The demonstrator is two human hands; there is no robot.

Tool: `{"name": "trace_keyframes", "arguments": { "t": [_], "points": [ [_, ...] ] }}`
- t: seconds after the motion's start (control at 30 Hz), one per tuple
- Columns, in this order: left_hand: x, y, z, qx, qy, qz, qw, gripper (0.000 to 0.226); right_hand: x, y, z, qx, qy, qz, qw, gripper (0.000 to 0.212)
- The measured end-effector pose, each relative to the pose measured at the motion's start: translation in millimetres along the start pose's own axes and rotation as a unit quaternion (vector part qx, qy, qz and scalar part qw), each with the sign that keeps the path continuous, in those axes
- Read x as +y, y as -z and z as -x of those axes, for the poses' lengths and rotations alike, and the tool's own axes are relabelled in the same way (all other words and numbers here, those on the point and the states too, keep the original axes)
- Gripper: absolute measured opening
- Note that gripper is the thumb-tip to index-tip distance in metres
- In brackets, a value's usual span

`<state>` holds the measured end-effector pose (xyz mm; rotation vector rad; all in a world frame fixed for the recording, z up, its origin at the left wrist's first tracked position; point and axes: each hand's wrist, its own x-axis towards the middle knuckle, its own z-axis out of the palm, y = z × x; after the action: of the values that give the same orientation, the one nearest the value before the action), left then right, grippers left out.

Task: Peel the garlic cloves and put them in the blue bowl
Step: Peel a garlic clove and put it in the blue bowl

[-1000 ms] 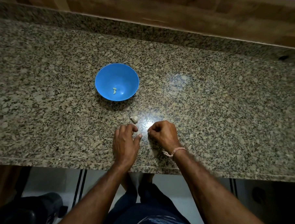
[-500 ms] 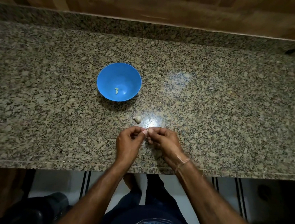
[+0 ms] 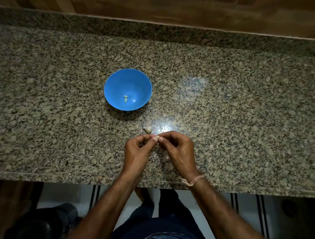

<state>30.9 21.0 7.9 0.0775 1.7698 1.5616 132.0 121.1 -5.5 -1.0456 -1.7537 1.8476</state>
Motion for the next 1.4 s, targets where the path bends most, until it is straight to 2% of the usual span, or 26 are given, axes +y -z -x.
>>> {"name": "trace_keyframes", "arguments": {
  "t": [0.27,0.47,0.67,0.8,0.97,1.4],
  "points": [
    [3,2,2,-0.011,-0.026,-0.051,0.998,0.005,1,-2,9,0.035,0.077,0.087,0.993,0.009],
    [8,2,5,-0.028,-0.013,-0.065,0.997,0.008,5,1,11,0.044,0.136,0.147,0.979,0.01],
    [3,-2,5,-0.038,0.019,-0.043,0.998,0.008,9,0,14,0.051,0.079,0.085,0.992,0.01],
    [3,-5,8,-0.029,0.029,-0.033,0.999,0.009,11,0,12,0.039,0.002,0.004,0.999,0.011],
    [0,-6,9,-0.031,0.004,-0.074,0.997,0.014,10,2,10,0.019,-0.102,-0.102,0.989,0.014],
    [-1,-7,10,-0.019,-0.038,-0.1,0.994,0.009,10,11,9,-0.008,-0.046,-0.057,0.997,0.015]
  ]
}}
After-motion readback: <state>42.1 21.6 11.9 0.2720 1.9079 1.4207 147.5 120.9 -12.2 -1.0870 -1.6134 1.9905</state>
